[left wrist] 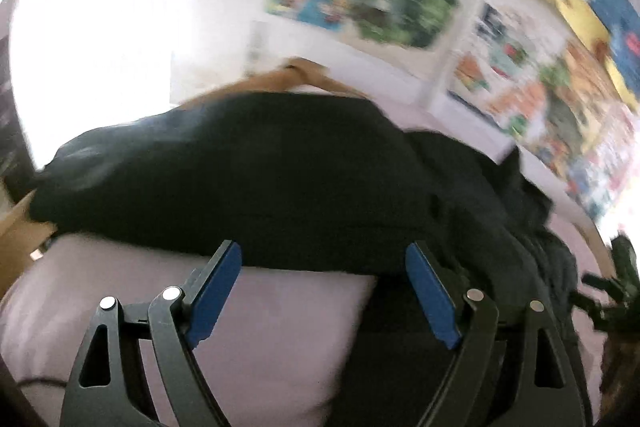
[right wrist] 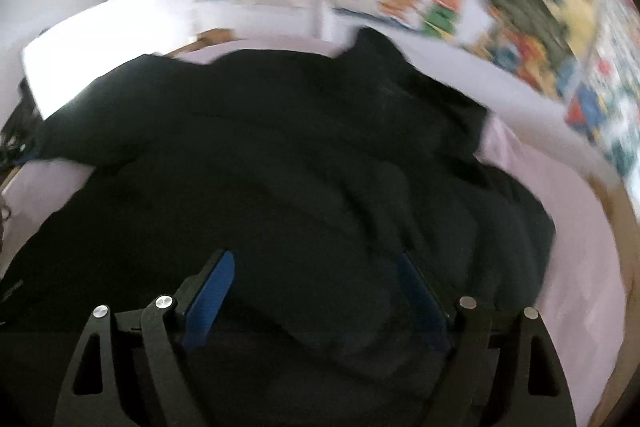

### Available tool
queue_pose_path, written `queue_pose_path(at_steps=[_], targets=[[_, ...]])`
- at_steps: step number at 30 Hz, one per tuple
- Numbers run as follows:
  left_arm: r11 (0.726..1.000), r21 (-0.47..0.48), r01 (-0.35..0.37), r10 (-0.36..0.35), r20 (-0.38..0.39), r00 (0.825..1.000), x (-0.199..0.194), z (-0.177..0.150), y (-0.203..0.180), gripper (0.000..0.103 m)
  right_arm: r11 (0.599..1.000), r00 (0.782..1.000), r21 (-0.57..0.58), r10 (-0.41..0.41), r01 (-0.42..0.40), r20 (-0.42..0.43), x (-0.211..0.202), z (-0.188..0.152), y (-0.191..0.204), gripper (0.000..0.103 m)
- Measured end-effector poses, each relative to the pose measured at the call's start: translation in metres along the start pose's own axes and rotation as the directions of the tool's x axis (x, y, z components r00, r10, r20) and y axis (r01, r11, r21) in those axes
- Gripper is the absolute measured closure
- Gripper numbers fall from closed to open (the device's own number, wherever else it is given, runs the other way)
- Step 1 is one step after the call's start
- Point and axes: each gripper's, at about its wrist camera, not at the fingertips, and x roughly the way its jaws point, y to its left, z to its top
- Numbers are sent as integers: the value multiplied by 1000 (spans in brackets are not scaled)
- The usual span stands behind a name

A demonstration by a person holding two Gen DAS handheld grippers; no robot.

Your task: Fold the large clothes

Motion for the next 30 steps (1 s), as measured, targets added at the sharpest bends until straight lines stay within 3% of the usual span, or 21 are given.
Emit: queue_pose_path(at_steps=[4,8,12,15,22,24,28,30], targets=[[980,-196,-24,29,20,999,-8,-7,46,16,995,1000,-97,-10,12,25,10,29,36,19],[918,-397,16,-24,-14,1000,4,-18,93,15,993,999,-120,16,-12,35,34,60,62,19],[901,-432,52,-27,63,998,-1,-18,107,15,986,997,-169,3,10,76,54,81,89,19],[886,-460,61,-13,106,994,-2,-20,115,15,990,996,-136,-10,22,88,75,86,96,19],[838,-538,96,14,197,980,8,-33,138,17,986,991,-118,-104,114,88,130,72,104,19],[830,-549,103,36,236,971,5,-37,143,26,986,989,-113,-115,126,96,143,64,106,18],[813,-576,83,72,241,968,6,-39,156,76,984,981,-102,-133,148,138,157,55,106,9],[803,-588,96,65,246,967,8,-39,160,86,987,984,-92,-122,134,126,166,54,102,4]])
